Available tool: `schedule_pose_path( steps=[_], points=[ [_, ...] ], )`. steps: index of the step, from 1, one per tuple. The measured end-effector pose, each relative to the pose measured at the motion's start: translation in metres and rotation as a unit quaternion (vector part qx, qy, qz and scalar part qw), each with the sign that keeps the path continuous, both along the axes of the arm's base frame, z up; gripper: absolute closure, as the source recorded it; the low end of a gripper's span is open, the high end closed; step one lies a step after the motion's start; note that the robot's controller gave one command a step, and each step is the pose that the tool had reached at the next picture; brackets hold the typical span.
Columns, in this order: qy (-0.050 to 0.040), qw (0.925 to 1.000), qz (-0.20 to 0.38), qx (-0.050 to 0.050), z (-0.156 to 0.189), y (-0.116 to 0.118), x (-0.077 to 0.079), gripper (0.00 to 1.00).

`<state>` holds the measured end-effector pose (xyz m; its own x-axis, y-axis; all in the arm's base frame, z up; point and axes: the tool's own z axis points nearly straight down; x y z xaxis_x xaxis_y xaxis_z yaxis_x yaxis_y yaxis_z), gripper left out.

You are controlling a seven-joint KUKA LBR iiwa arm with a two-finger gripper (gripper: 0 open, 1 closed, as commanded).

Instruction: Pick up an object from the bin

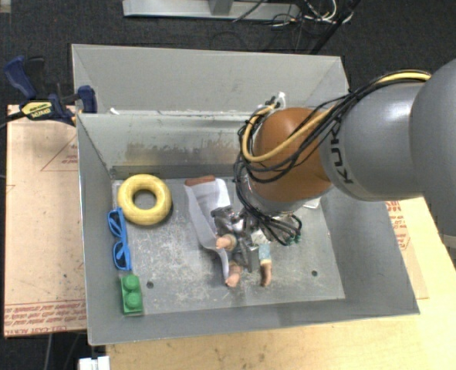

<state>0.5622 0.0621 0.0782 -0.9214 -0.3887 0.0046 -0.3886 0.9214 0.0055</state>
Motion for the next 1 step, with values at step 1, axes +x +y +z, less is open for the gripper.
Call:
schedule_pose_path(
  steps=[1],
  points=[
    [-0.0004,1.0,0.0,0.0,0.0,0.0001,0.0002,1.0]
  ],
)
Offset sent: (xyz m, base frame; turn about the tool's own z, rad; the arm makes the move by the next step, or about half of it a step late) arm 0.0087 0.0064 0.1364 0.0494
